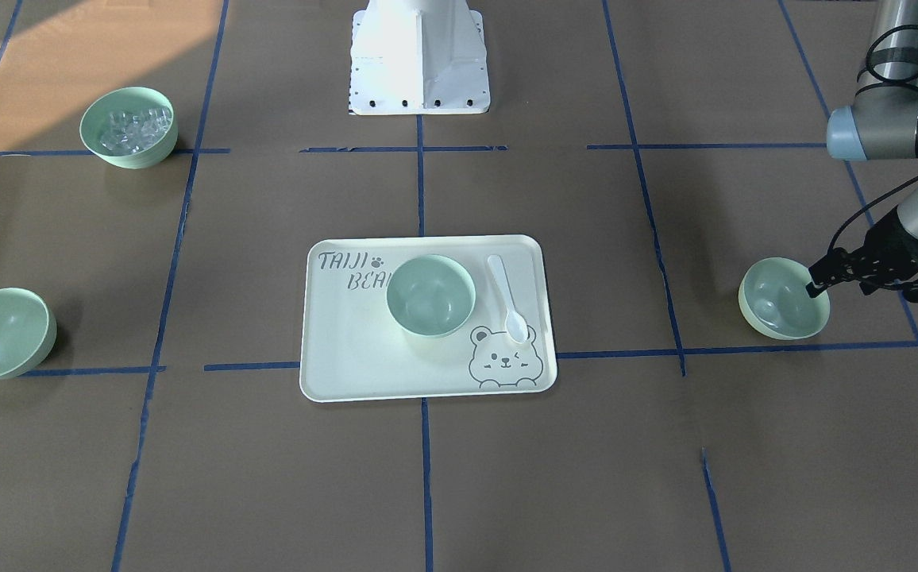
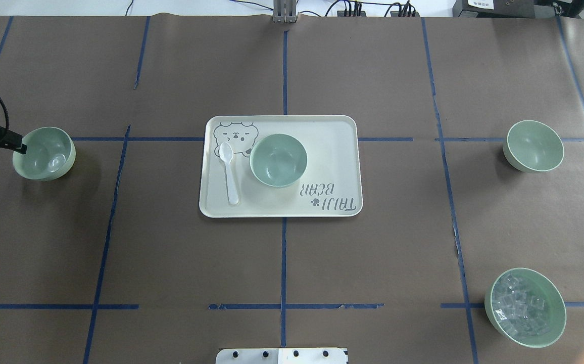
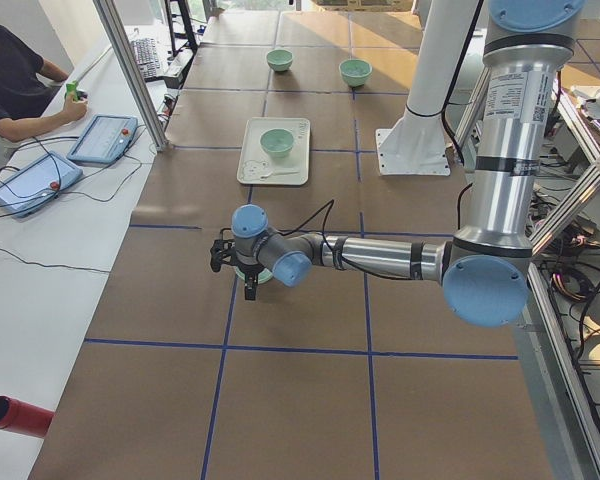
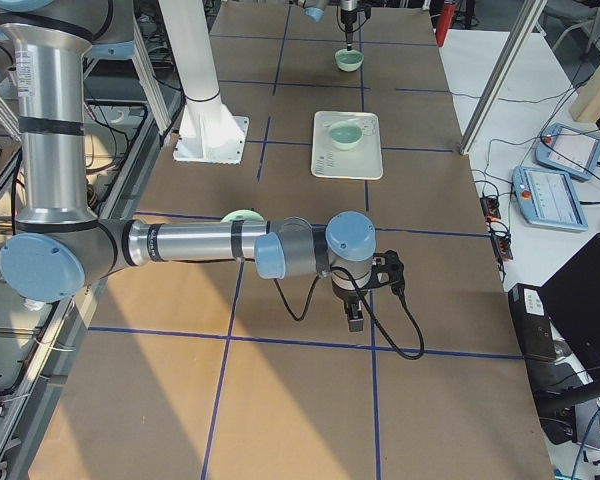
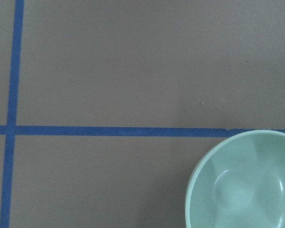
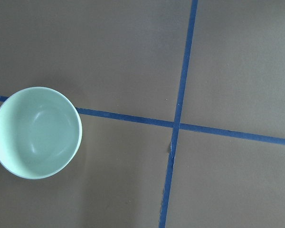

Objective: Stack green bowls together

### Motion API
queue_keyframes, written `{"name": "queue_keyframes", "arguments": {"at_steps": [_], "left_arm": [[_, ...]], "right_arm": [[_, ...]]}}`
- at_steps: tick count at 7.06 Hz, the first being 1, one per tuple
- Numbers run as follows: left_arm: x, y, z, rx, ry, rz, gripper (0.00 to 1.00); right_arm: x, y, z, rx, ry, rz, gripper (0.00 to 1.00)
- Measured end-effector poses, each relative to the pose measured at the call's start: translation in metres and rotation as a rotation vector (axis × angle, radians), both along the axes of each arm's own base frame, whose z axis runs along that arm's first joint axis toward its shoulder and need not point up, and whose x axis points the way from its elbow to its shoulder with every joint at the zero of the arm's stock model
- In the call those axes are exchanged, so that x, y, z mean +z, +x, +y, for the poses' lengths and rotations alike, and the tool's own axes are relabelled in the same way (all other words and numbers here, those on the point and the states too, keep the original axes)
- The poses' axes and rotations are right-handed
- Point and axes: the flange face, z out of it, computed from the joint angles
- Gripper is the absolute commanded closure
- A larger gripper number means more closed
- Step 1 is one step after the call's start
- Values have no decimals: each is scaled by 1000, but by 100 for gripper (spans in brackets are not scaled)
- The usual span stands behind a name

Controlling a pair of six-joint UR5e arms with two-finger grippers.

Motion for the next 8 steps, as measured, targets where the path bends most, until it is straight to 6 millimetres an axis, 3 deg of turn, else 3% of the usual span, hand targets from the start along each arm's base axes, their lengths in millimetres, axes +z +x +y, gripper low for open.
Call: {"name": "queue_keyframes", "arguments": {"at_steps": [1,2,4,5,8], "left_arm": [[2,8,1,0,0,-7,25],[3,14,3,4,-2,-12,52],[6,20,5,13,-5,-15,78],[6,23,6,18,-4,-14,100],[4,27,8,27,-1,-10,100]], "right_arm": [[1,-1,0,10,-15,-3,0],[1,-2,0,15,-23,-5,0],[0,-3,-2,19,-27,-7,0],[-1,-3,-3,20,-26,-7,0],[-6,-8,-8,23,-31,-10,0]]}}
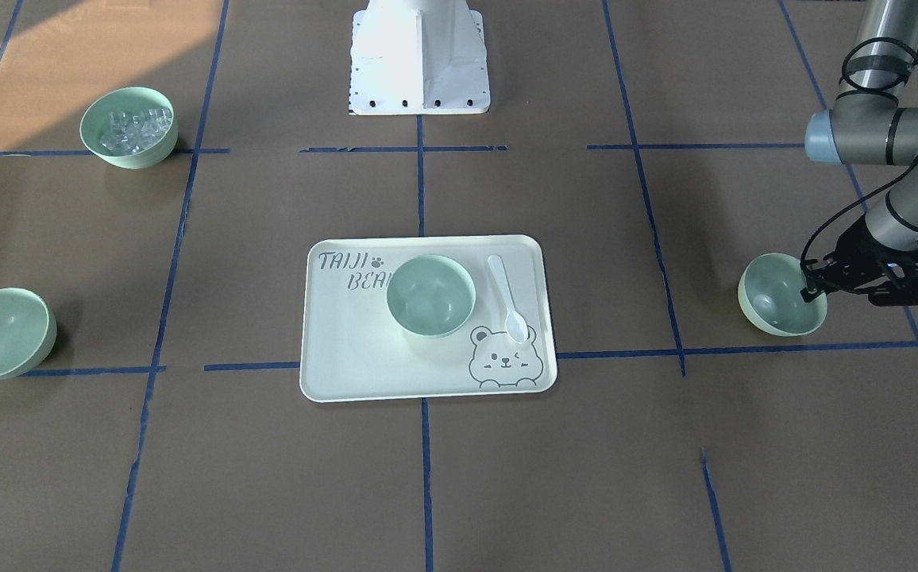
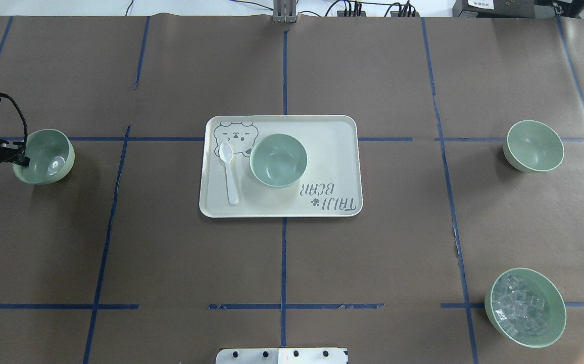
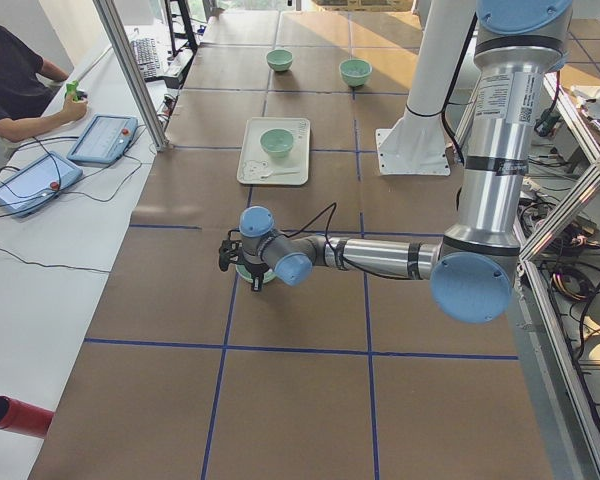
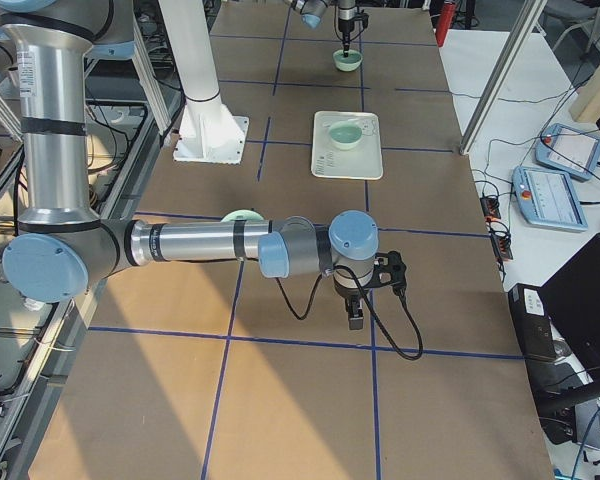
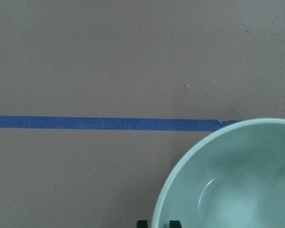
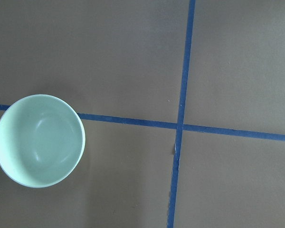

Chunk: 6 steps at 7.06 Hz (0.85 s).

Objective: Stack green bowls together

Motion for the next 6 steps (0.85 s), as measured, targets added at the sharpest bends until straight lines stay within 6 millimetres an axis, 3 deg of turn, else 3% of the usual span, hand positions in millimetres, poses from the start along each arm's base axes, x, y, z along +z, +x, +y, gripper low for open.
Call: {"name": "queue_keyframes", "arguments": {"at_steps": [2,4,6], "left_arm": [[-24,-16,-11,-31,-13,4,100],[-89,-37,-39,-74,-67,-1,100],[-158,-36,-56,-117,-113,5,100]], "right_arm": [[-14,-23,-16,11,-32,-14,0],[-30,-58,-45,-8,-46,-19,0],[-25,-99,-65,10,-25,-20,0]]}}
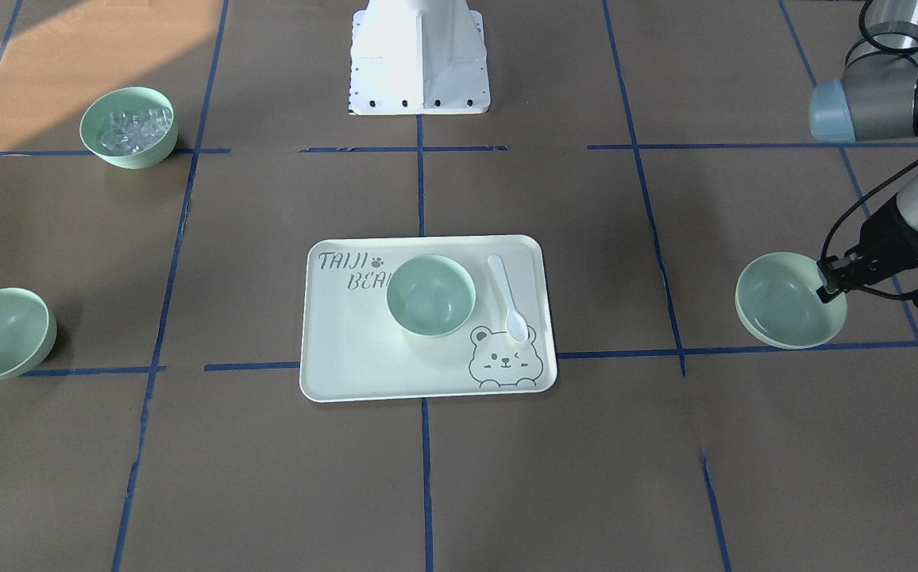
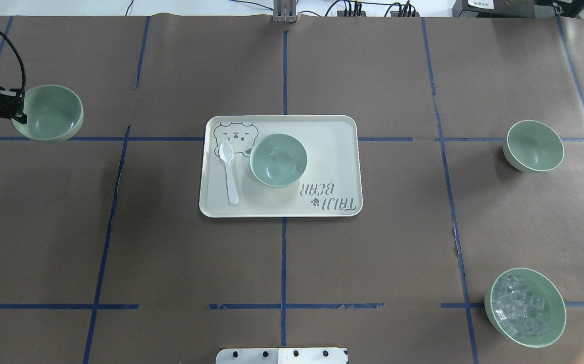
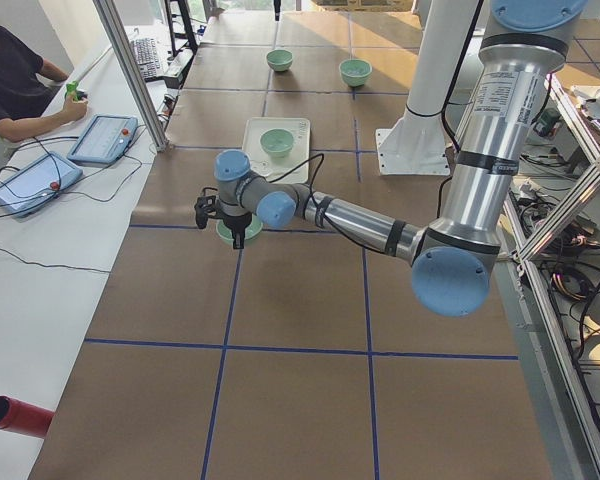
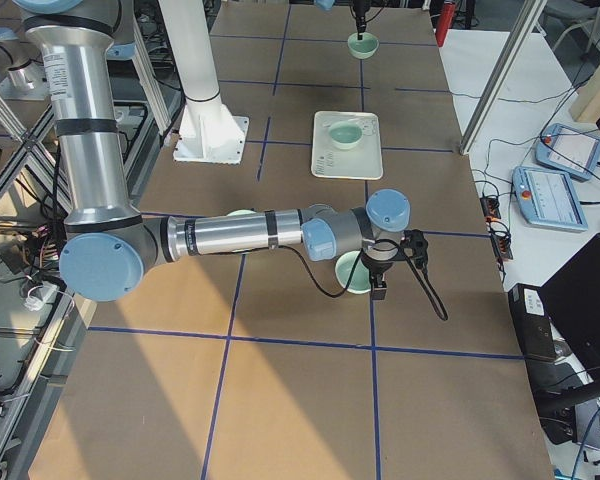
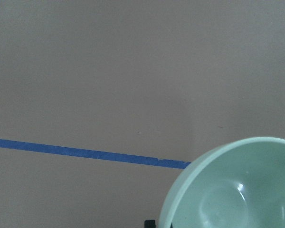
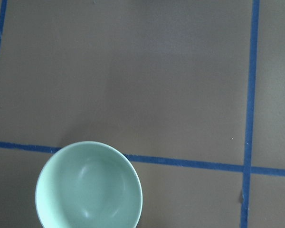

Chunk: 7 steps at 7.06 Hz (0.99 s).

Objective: Stack green bowls together

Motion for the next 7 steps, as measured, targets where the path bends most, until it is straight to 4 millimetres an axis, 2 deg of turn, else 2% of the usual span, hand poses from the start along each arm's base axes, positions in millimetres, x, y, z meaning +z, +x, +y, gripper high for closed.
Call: {"name": "queue_keyframes", "arguments": {"at_steps": [1,3,5,6,7], "left_arm": [[-29,5,-8,-53,-33,21,100],[-81,19,-20,-169,-110,81,100],[-118,48,-20,-213,-163,129,100],[-133,67,-16,-213,-184,147,100],[-144,90,-10,-203,-203,159,100]], "right_arm": [[11,-23,0,34,12,4,0],[42,-54,10,31,28,2,0],[61,-81,18,-10,18,13,4],[66,-91,21,-27,11,19,30],[70,-100,21,-38,6,27,81]]}}
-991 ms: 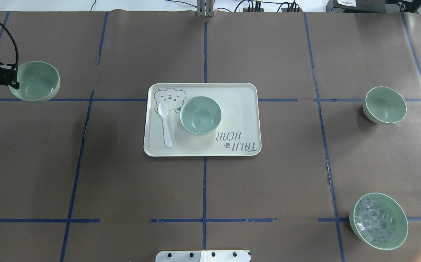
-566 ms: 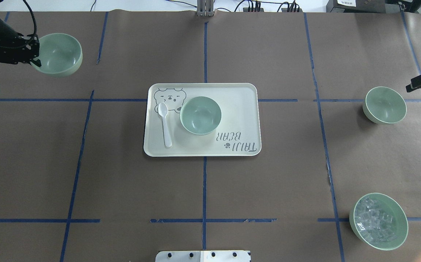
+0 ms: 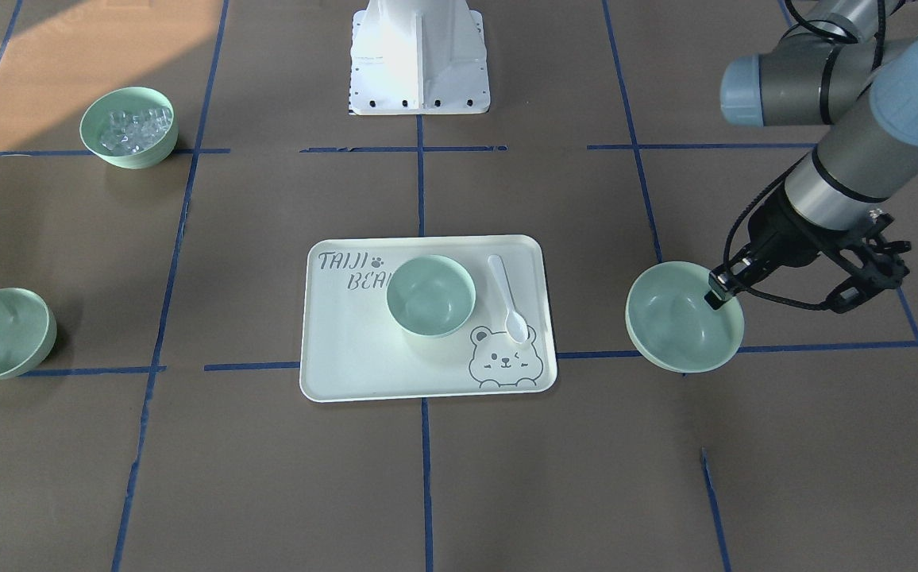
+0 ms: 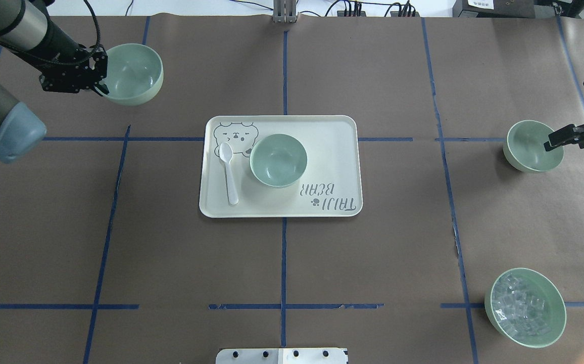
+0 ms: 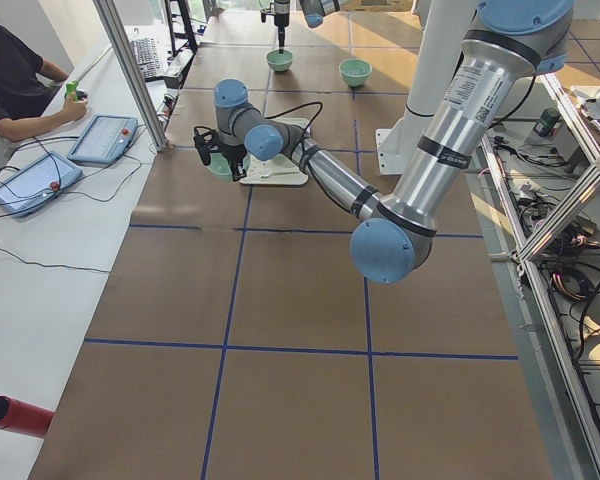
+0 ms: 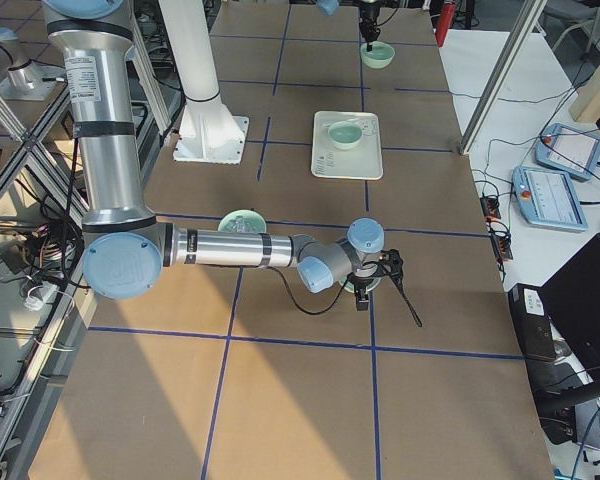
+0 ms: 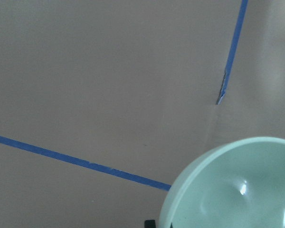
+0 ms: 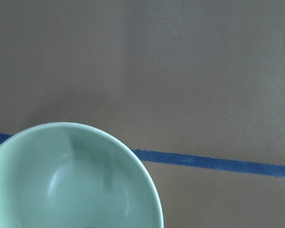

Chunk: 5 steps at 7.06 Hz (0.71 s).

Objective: Stack green bowls together

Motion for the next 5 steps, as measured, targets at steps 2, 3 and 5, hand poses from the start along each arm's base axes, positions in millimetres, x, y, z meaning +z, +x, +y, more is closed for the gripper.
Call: {"name": "queue_keyframes", "arguments": {"at_steps": [2,3,5], "left_arm": [[-15,25,7,6,-22,19,100],[-23,36,11,4,-36,29,100],[-50,76,25,6,-80,59,100]], "right_arm": [[3,-7,-1,-8,-3,7,100],[2,-9,-2,-13,-1,5,100],[-9,-11,-7,-20,6,-19,100]]}}
